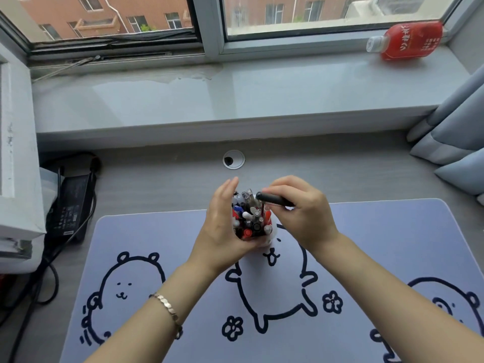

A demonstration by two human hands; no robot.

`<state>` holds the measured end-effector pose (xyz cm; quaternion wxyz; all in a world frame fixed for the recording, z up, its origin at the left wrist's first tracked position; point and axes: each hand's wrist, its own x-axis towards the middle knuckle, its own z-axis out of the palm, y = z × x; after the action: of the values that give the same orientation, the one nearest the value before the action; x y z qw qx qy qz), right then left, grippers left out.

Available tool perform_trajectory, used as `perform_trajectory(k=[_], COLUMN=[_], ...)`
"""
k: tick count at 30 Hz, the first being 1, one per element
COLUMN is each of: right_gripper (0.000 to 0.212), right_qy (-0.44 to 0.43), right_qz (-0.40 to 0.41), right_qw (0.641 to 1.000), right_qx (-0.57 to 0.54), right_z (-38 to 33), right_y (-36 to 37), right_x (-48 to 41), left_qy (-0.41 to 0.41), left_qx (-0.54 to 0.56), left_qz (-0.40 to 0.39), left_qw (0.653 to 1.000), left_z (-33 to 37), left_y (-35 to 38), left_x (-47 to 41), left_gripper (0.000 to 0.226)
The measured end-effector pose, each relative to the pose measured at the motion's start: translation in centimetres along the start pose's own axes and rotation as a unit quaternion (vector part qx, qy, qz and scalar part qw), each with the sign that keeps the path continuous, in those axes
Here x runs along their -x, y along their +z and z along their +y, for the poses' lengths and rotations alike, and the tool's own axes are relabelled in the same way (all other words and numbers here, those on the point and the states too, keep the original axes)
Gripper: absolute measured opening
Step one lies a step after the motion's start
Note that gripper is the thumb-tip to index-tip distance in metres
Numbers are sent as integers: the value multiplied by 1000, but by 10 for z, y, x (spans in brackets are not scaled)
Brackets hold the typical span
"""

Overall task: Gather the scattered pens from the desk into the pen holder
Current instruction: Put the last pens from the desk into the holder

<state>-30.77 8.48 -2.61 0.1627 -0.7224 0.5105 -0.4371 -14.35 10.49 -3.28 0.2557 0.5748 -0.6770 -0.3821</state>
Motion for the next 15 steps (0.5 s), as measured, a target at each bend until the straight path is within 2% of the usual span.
perform_trajectory(k=[2,5,10,12,15], right_gripper=[12,19,19,23,19], right_qy=[13,51,191,230,265], right_qz=[12,8,-67,-52,13], right_qw=[1000,998,970,953,936], right_qx=[17,-21,-135,-188,-229], right_z=[7,8,-6,-5,-7], right_y=[4,9,-9,-23,-34], right_x=[6,14,4,5,11], left_qy=[-48,-48,-67,-75,-85], left_qx=[19,-10,-14,8,22], left_qz=[-32,-44,-43,-40,-37], left_qw=[998,998,997,996,995], left_z=[-4,-6,-4,-5,-3], left_y=[-1,-3,-5,-5,-6], left_x=[2,2,0,0,1], left_gripper=[110,105,106,104,102])
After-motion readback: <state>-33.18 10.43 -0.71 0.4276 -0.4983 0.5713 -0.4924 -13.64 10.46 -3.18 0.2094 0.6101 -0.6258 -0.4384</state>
